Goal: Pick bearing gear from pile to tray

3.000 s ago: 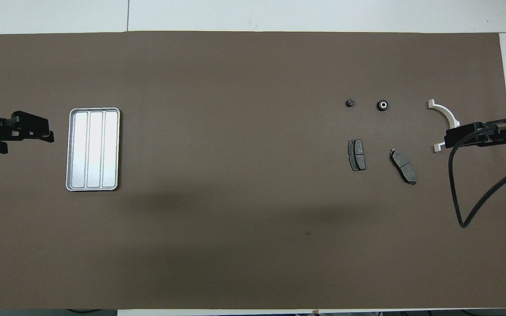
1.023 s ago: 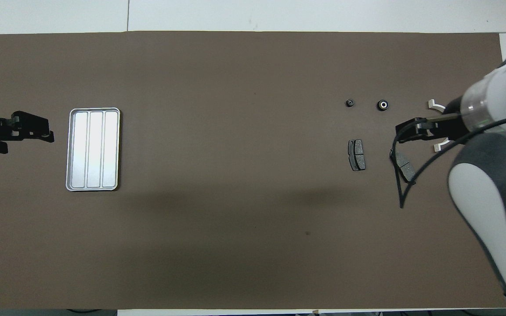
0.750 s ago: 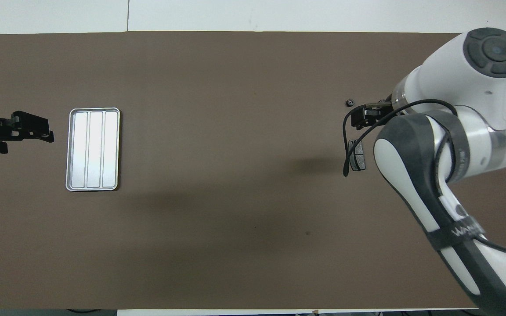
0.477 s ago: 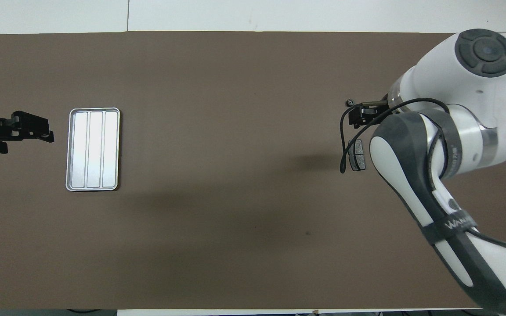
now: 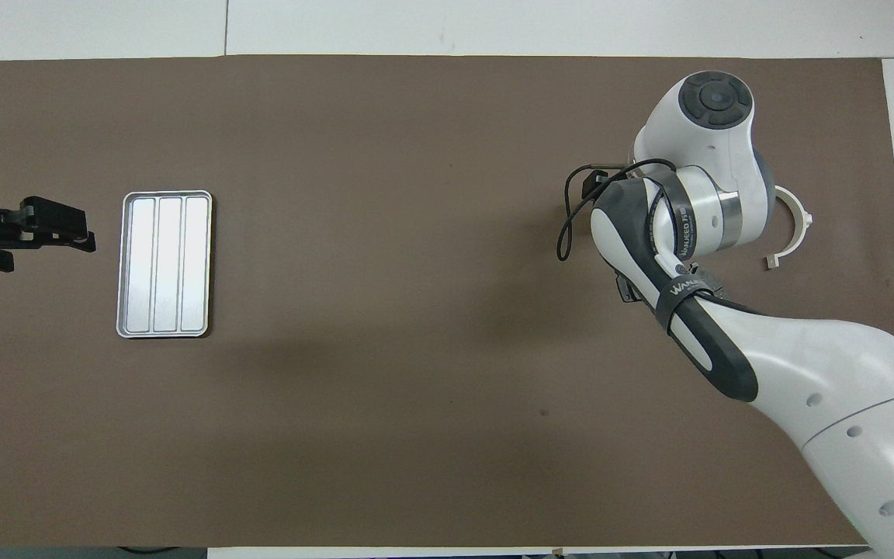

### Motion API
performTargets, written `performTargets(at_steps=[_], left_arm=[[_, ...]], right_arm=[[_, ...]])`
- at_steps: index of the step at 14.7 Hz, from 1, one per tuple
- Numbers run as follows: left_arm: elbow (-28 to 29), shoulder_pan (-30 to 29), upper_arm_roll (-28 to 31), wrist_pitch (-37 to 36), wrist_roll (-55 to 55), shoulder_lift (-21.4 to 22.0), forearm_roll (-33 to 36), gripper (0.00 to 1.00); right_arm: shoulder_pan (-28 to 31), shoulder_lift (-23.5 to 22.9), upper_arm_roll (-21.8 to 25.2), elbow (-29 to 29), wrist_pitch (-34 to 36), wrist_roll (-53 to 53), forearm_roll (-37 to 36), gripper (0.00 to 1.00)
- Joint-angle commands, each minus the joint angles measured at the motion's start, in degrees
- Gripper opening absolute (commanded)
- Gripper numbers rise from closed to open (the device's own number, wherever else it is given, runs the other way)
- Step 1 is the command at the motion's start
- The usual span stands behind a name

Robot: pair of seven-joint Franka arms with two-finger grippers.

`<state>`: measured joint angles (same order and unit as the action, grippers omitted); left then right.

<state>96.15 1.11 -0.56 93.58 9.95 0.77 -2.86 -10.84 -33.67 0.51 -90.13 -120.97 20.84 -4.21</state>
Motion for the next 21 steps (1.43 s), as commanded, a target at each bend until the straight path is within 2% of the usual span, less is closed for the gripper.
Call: performTargets(at_steps=[1,4,7,14,17,19,21], left_arm=[[0.27,-0.14,-0.15,-0.86,-0.28,0.46,0.14,1.0],[0.27,-0.14,-0.15,-0.86,-0.28,0.37,0.14,1.0],[0.27,-0.14,-0.15,-0.77,-0.28,0.37,0.14,1.0],[0.36,-0.14,-0.15,-0.77,-0.28,0.37,0.14,1.0],[0.27,-0.14,-0.15,-0.77,-0.28,0.37,0.14,1.0],[0.36,-0.14,-0.15,-0.77,-0.28,0.46,0.14,1.0],[0.36,-0.14,-0.15,-0.86,-0.28,0.46,0.14,1.0]], right_arm=[[0.39,-2.54,-0.33,2.85,-0.67,1.22,-1.85,1.0],[0.65,-3.6,-0.25,3.64,-1.54,1.49,-2.29,1.0],[0.91,-3.77,-0.33,3.73,-3.31,1.49,-2.91,0.95],[1.35,-4.65,-0.33,4.26,-4.98,3.42,-2.56,0.94],[1.35,-4.74,-0.42,4.35,-5.5,5.35,-2.21,0.84],[1.35,-4.74,-0.42,4.35,-6.21,6.23,-1.77,0.73],[1.35,-4.74,-0.42,4.26,-6.47,6.76,-1.42,0.66]])
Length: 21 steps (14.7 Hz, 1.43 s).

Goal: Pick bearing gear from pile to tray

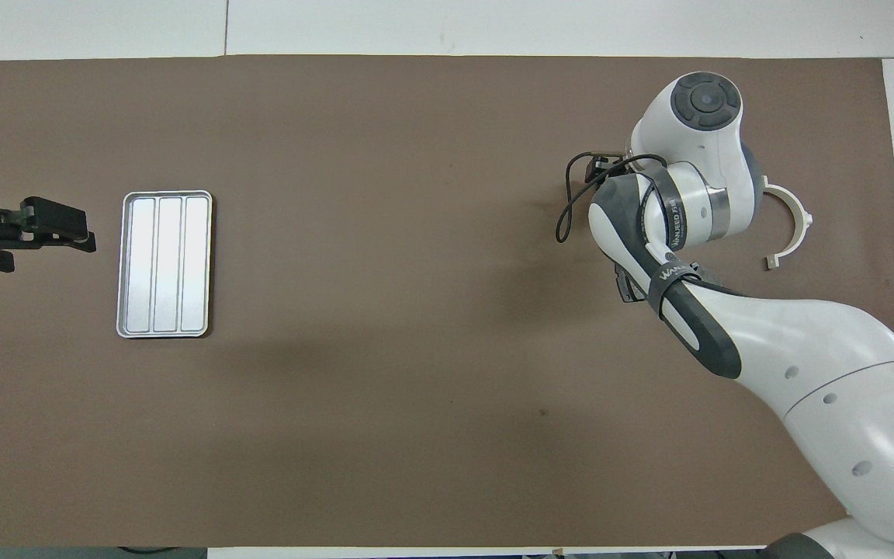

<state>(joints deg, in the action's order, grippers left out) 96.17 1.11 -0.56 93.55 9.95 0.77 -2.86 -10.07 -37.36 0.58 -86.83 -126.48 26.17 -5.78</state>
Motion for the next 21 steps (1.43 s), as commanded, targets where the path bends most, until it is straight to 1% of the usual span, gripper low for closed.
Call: performTargets(at_steps=[1,2,4,5,6,7,8,9,13,15,16,17,19,21], left_arm=[[0.24,-0.14,-0.15,-0.74,-0.28,0.37,0.14,1.0],[0.33,-0.14,-0.15,-0.82,-0.37,0.37,0.14,1.0],[0.24,-0.14,-0.15,-0.73,-0.28,0.37,0.14,1.0],[0.33,-0.14,-0.15,-0.73,-0.28,0.46,0.14,1.0],[0.33,-0.14,-0.15,-0.73,-0.28,0.46,0.14,1.0],[0.24,-0.14,-0.15,-0.82,-0.28,0.46,0.14,1.0],[0.33,-0.14,-0.15,-0.74,-0.28,0.37,0.14,1.0],[0.24,-0.14,-0.15,-0.73,-0.28,0.37,0.14,1.0],[0.33,-0.14,-0.15,-0.73,-0.28,0.46,0.14,1.0],[0.24,-0.14,-0.15,-0.73,-0.28,0.46,0.14,1.0],[0.24,-0.14,-0.15,-0.73,-0.28,0.46,0.14,1.0],[0.24,-0.14,-0.15,-0.73,-0.28,0.46,0.14,1.0],[0.24,-0.14,-0.15,-0.73,-0.28,0.46,0.14,1.0],[0.33,-0.14,-0.15,-0.73,-0.28,0.46,0.14,1.0]], right_arm=[[0.66,-1.04,-0.49,0.96,-1.05,1.43,0.25,0.61],[0.66,-1.04,-0.49,0.96,-1.05,1.52,0.33,0.59],[0.66,-1.13,-0.49,0.96,-1.05,1.69,1.12,0.49],[0.66,-1.13,-0.49,1.04,-1.13,1.61,1.3,0.37],[0.66,-1.13,-0.49,1.04,-1.13,1.69,1.39,0.29],[0.66,-1.13,-0.49,0.96,-1.05,1.69,1.39,0.14],[0.75,-1.13,-0.49,0.96,-1.13,1.61,1.48,0.03],[1.01,-1.13,-0.49,0.96,-1.13,1.6,1.48,0.0],[1.28,-1.04,-0.49,1.04,-1.05,1.6,1.04,0.0],[1.19,-0.78,-0.49,1.48,0.53,1.34,0.42,0.0],[1.19,-0.17,-0.49,3.22,2.62,1.17,0.68,0.0],[1.11,0.44,-0.58,4.89,6.56,0.99,0.69,0.0],[1.19,3.25,-0.76,7.71,15.26,0.12,0.95,0.0],[0.23,7.2,-0.93,10.0,23.52,0.11,1.56,0.0]])
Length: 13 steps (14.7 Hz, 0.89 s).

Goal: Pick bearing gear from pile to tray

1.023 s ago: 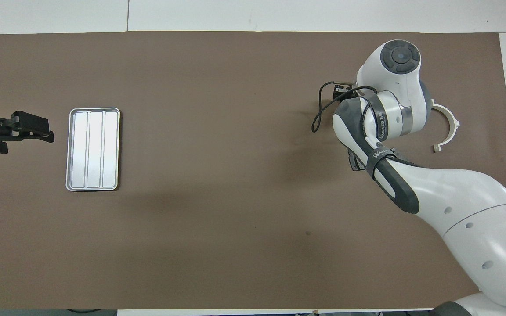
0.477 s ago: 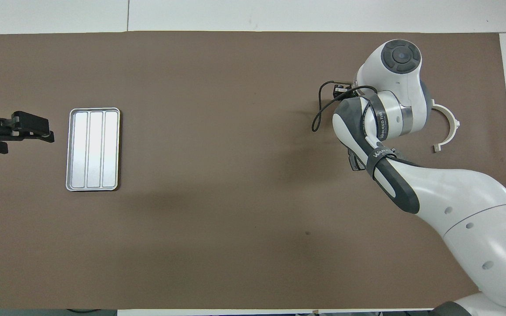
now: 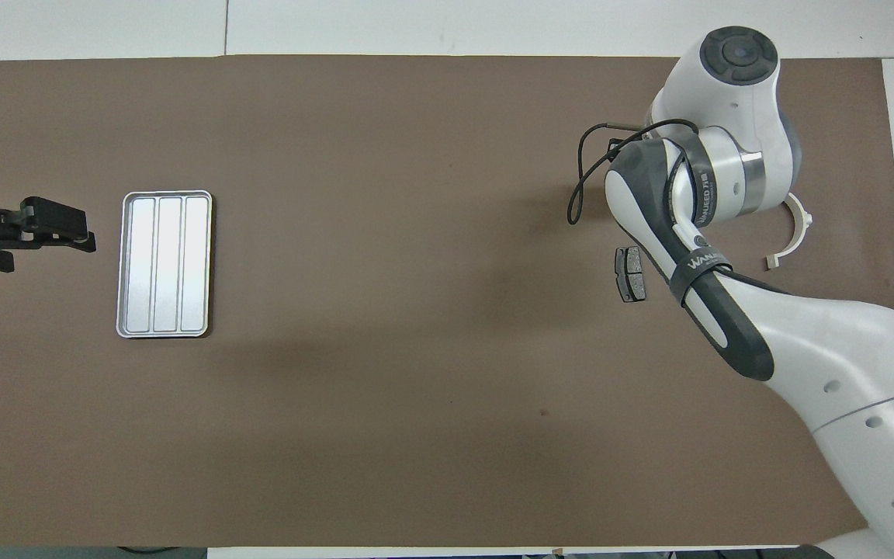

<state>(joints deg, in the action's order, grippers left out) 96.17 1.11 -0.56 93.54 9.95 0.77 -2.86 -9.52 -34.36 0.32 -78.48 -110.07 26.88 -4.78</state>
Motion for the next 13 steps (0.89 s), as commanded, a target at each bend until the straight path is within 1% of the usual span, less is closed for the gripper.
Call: performTargets(at_steps=[1,4,7,10,13], left_arm=[[0.24,-0.14,-0.14,-0.73,-0.28,0.46,0.14,1.0],[0.24,-0.14,-0.14,-0.73,-0.28,0.46,0.14,1.0],[0.33,-0.14,-0.14,-0.73,-0.28,0.46,0.14,1.0],[0.24,-0.14,-0.14,-0.73,-0.28,0.46,0.14,1.0],[0.24,-0.14,-0.14,-0.73,-0.28,0.46,0.14,1.0]], right_arm=[[-0.85,5.87,-1.19,2.71,10.63,-0.6,0.56,0.0],[-1.55,9.92,-5.93,6.75,19.0,2.36,2.31,0.0],[-3.74,10.89,-9.97,9.13,21.21,14.55,4.17,0.0],[-10.5,10.81,-10.78,9.05,17.45,31.78,3.99,0.0],[-15.86,9.5,-10.78,8.26,12.7,40.59,3.64,0.0]])
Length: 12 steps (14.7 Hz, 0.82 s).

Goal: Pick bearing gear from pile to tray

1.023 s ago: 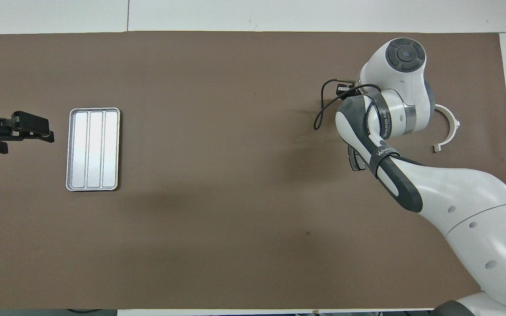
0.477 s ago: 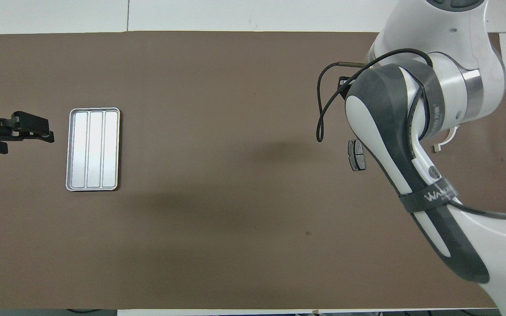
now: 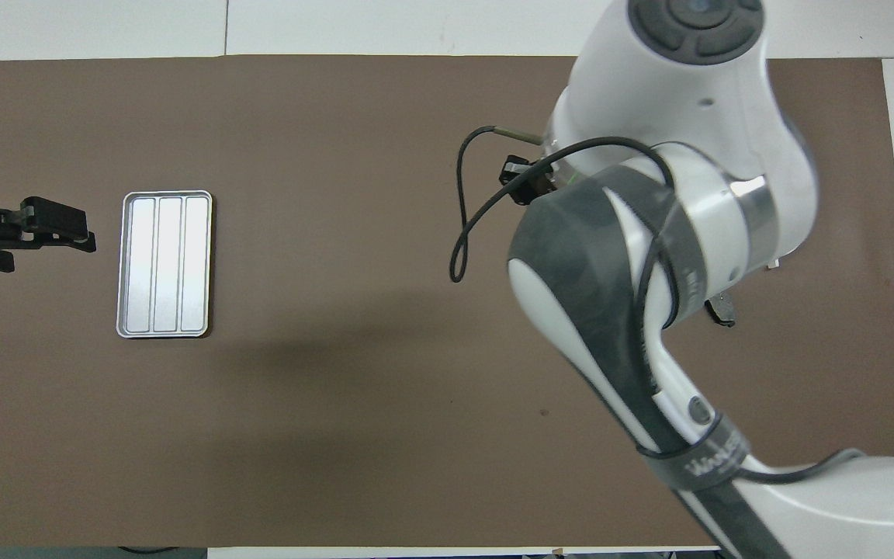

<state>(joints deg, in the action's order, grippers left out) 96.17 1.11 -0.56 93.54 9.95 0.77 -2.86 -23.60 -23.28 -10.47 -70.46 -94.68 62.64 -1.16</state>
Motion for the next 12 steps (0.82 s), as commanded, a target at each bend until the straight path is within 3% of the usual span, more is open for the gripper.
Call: performTargets(at_steps=[1,4,7,12], left_arm=[[0.24,-0.14,-0.14,-0.73,-0.28,0.46,0.14,1.0],[0.24,-0.14,-0.14,-0.73,-0.28,0.37,0.14,1.0],[0.24,-0.14,-0.14,-0.73,-0.28,0.46,0.14,1.0],[0.33,-0.14,-0.14,-0.73,-0.28,0.46,0.14,1.0]], right_arm=[[-3.19,-2.98,0.01,-0.2,-4.79,7.9,-0.25,0.0],[-5.57,-7.11,0.1,-1.87,-11.13,12.84,-1.3,0.0],[-8.92,-14.49,0.1,-1.44,-15.07,18.99,-6.65,0.0],[-9.1,-19.33,0.19,-2.49,-22.39,19.62,-7.71,0.0]])
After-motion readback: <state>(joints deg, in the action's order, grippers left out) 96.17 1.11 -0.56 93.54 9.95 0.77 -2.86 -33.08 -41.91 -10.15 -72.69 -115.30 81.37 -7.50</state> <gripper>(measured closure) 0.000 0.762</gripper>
